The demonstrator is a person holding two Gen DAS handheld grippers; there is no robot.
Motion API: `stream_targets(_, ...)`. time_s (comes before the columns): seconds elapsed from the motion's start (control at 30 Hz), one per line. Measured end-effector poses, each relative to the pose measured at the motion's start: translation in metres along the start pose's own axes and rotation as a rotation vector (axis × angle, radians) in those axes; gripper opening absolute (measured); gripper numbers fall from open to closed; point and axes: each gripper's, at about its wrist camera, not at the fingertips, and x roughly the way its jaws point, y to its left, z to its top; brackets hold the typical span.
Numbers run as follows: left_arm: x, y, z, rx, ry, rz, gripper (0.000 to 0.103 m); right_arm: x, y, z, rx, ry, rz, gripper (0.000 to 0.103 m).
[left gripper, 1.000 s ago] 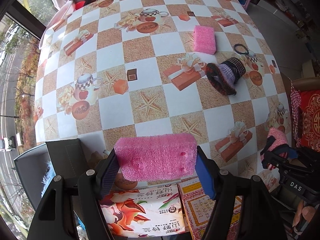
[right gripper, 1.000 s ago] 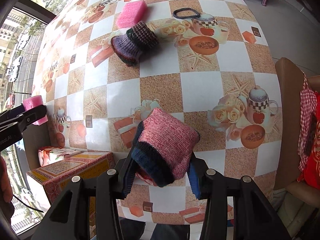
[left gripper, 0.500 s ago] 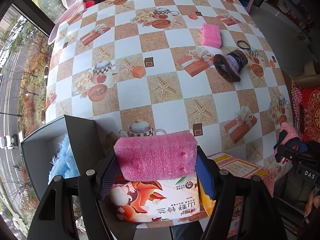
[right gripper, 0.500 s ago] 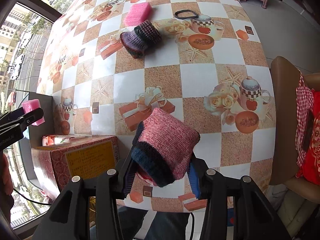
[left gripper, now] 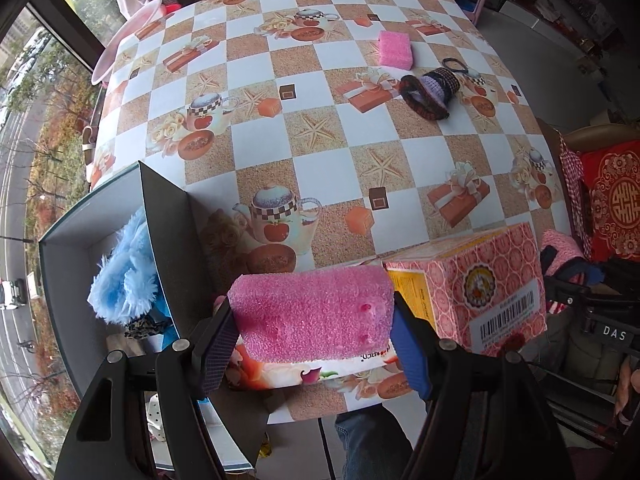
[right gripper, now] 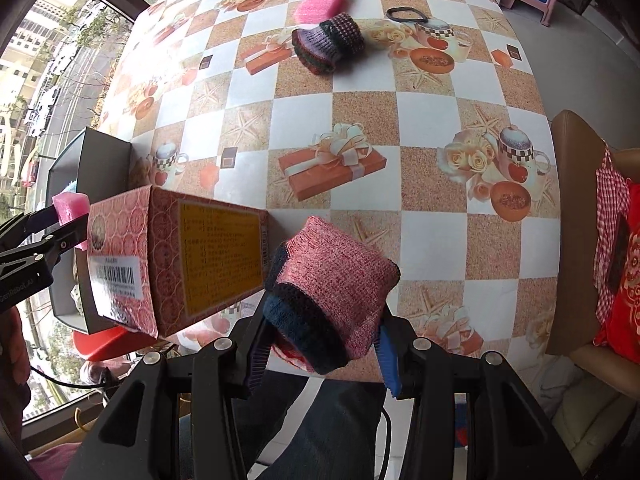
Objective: Organize soft objects
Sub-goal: 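Lift and carry the pink sponge and pink knit cup with both tools toward the box, then bring the pink sponge and knit cup over the white box with both tools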
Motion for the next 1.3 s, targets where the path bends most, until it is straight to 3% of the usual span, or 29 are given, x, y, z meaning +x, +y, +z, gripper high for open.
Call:
stream_targets(0.43, 0.000, 0.007, -0.059, -0.019, 0.017, -0.033, 0.074, 0.012, 0.044, -0.044, -0.116, 0.084, 0.016, 0.047)
stream_targets(0.7, -0.012, 0.026, -0.082, -0.064, -0.016, -0.029, 0.074, 0.020, 0.080, -0.060, -0.217, 0.130, 0.046, 0.047)
stream_targets(0.93, -0.022, 0.049, -0.095, -0.132, -0.045, -0.023, 0.074, 0.023, 0.127, -0.067, -0.354, 0.149, 0.061, 0.047)
stream_targets(1.3, -0.037, 0.101, -0.123, -0.298, -0.097, 0.004, 0.074, 0.013, 0.193, -0.056, -0.545, 0.110, 0.067, 0.047)
